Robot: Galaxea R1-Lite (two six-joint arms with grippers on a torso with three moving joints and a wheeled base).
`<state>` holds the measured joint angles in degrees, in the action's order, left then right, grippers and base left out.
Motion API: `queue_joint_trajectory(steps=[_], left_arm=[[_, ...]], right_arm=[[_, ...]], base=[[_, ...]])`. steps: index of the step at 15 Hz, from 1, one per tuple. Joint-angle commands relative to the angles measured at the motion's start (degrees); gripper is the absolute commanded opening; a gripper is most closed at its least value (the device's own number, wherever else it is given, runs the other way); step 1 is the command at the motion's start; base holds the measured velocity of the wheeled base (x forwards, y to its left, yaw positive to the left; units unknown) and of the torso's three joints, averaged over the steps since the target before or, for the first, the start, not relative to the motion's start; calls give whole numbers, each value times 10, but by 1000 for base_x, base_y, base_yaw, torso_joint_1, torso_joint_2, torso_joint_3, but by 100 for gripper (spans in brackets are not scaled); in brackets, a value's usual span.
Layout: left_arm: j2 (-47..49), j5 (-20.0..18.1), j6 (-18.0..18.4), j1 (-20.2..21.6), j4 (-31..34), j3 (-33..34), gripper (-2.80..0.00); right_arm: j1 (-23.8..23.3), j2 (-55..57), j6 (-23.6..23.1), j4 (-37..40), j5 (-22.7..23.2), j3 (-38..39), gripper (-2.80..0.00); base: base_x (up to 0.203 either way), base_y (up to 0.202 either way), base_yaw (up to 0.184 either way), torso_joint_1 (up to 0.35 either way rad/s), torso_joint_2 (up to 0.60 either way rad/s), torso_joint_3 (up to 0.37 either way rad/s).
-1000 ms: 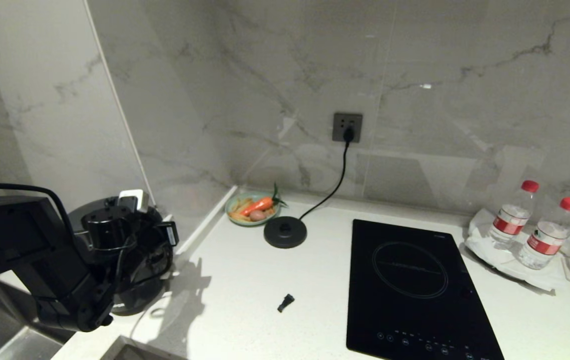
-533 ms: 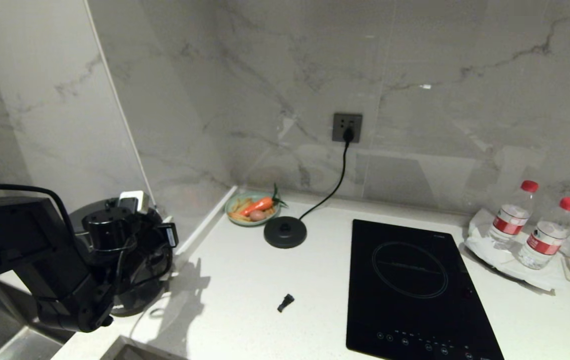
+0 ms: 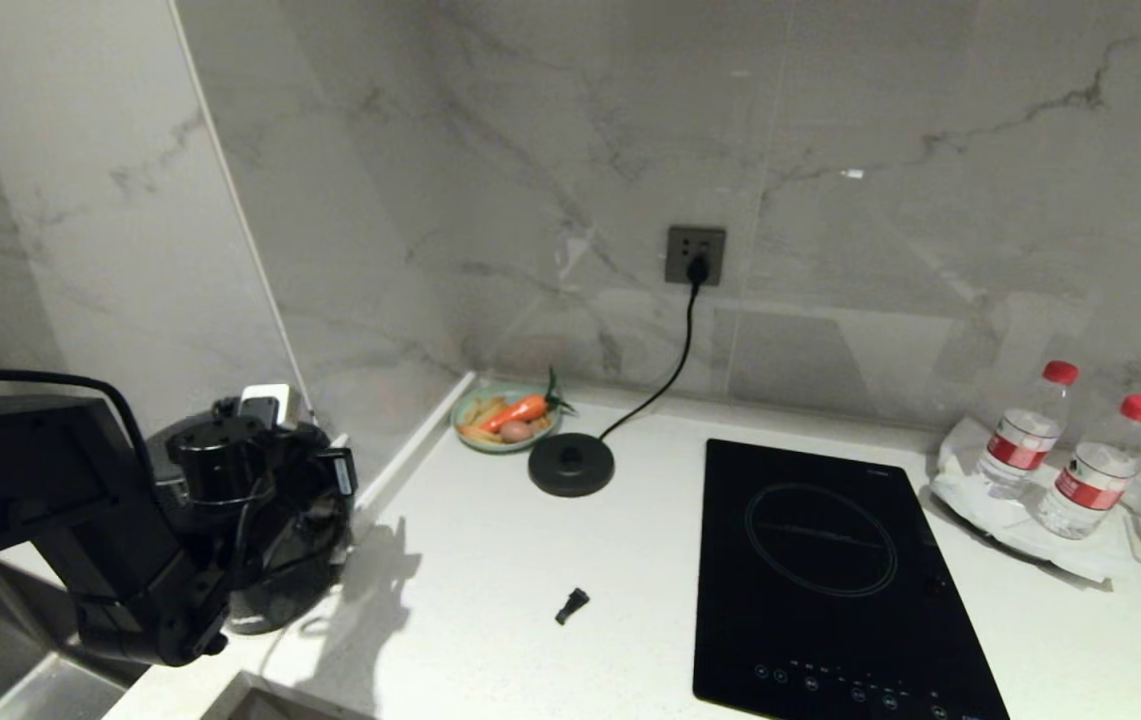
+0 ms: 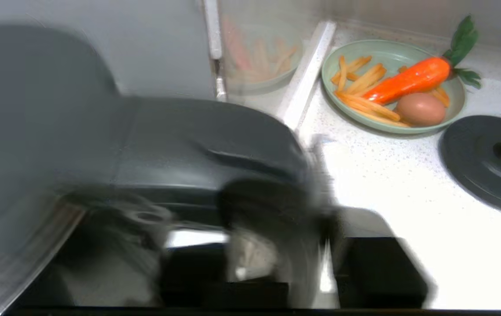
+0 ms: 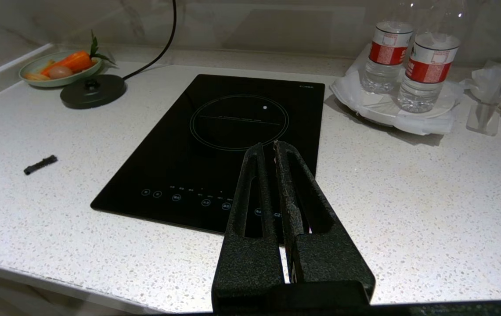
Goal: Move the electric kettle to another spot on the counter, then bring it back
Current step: Grab the kettle
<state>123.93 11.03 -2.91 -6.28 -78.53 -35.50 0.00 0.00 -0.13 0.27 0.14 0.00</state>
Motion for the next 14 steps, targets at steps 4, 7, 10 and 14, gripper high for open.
queue_joint_trajectory(steps=[4,7,10,14], left_arm=[[-4,0,-3,0,-1,5,0],[-7,0,-3,-1,-1,12,0],[-26,-1,-4,-8,-2,42,0],[-26,0,-5,-13,-2,65,0]], right_arm=[[0,0,0,0,0,0,-280],[0,0,0,0,0,0,-280],[0,0,0,0,0,0,-280],[0,0,0,0,0,0,-280]], base=[[0,0,0,0,0,0],[0,0,0,0,0,0],[0,0,0,0,0,0],[0,0,0,0,0,0]])
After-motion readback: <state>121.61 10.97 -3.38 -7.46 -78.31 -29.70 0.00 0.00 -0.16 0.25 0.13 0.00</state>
